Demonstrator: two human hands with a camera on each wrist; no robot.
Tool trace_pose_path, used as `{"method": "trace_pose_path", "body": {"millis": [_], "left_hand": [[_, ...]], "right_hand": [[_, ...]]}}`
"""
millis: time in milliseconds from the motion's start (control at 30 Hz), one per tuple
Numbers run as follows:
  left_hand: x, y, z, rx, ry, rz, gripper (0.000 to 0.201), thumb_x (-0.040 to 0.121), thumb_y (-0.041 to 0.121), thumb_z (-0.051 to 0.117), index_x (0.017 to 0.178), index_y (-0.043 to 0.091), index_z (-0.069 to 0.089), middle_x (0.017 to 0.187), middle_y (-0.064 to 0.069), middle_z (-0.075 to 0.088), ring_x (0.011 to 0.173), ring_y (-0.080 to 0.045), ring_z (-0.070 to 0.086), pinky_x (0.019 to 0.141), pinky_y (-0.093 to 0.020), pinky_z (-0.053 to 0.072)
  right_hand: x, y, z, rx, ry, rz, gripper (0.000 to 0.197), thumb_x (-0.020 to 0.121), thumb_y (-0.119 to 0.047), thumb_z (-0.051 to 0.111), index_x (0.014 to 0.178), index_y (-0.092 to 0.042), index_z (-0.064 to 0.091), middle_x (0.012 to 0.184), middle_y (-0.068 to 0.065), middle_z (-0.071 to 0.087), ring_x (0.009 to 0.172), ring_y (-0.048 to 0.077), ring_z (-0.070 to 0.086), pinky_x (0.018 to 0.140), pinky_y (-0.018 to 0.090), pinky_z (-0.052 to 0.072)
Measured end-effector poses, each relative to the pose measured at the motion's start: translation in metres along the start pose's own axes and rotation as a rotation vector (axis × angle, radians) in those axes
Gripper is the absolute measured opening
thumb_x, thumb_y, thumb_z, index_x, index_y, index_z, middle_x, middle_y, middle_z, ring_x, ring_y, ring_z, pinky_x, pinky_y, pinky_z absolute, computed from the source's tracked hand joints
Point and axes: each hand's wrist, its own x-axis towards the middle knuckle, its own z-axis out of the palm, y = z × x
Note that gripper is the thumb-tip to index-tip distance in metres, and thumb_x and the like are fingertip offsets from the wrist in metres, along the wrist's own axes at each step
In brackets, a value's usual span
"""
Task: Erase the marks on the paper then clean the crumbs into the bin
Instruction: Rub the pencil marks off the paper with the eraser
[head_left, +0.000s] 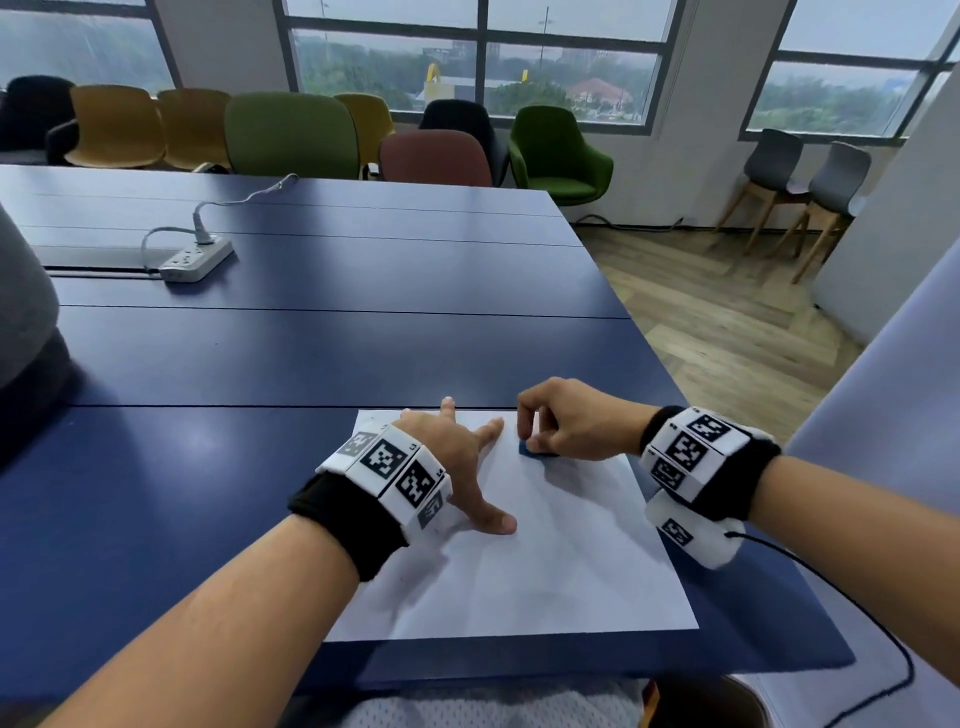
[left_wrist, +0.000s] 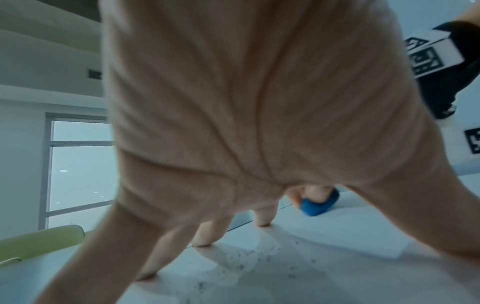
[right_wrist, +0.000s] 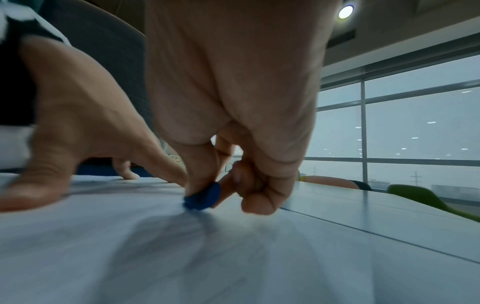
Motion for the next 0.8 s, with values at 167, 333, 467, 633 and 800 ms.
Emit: {"method": "trace_pose_path", "body": {"millis": [167,333,467,633,800], "left_hand": [[-0.001,0.002,-0.002,-0.001,-0.013,-0.007,0.119,0.063,0.088,0.056,0.153,0.045,-0.009,0.163,-0.015,-0.004,0.139,-0.040,0.035,0.103,-0.038,0.035],[-0.001,0.002,-0.002,-0.001,-0.014,-0.014,0.119,0.061,0.090,0.056,0.152,0.048,-0.009,0.164,-0.013,-0.004,0.138,-0.042,0.035,0.102,-0.040,0.037],[-0.001,0.003,-0.002,0.006,-0.012,-0.012,0.119,0.062,0.090,0.055,0.152,0.046,-0.010,0.164,-0.012,-0.004,0.139,-0.039,0.035,0.101,-0.039,0.037],[-0.001,0.001,-0.002,0.002,-0.011,-0.016,0.120,0.060,0.091,0.054,0.151,0.047,-0.010,0.164,-0.012,-0.005,0.136,-0.038,0.040,0.093,-0.037,0.039],[0.000,0.001,-0.001,0.009,-0.006,-0.012,0.120,0.060,0.092,0.053,0.152,0.047,-0.010,0.163,-0.013,-0.003,0.131,-0.036,0.046,0.080,-0.033,0.034]], "right_hand": [[-0.009,-0.005,-0.004,-0.041,-0.161,-0.027,0.004,0.084,-0.016,0.068,0.084,-0.020,0.067,0.062,-0.009,0.059,0.054,0.003,0.052,0.053,0.015,0.041],[-0.006,-0.002,0.000,-0.006,-0.047,-0.009,0.007,0.084,-0.017,0.068,0.082,-0.020,0.063,0.064,-0.008,0.057,0.055,0.004,0.051,0.055,0.018,0.041],[-0.018,-0.009,-0.001,-0.068,-0.228,-0.041,0.004,0.084,-0.017,0.068,0.085,-0.020,0.067,0.063,-0.008,0.060,0.053,0.003,0.052,0.055,0.017,0.042],[-0.005,-0.004,-0.002,-0.033,0.001,0.014,0.004,0.085,-0.017,0.068,0.087,-0.017,0.065,0.065,-0.008,0.056,0.058,0.005,0.051,0.056,0.019,0.040],[-0.023,-0.009,0.002,-0.057,-0.231,-0.058,0.005,0.083,-0.018,0.069,0.082,-0.022,0.067,0.060,-0.009,0.058,0.052,0.003,0.051,0.054,0.017,0.042]]}}
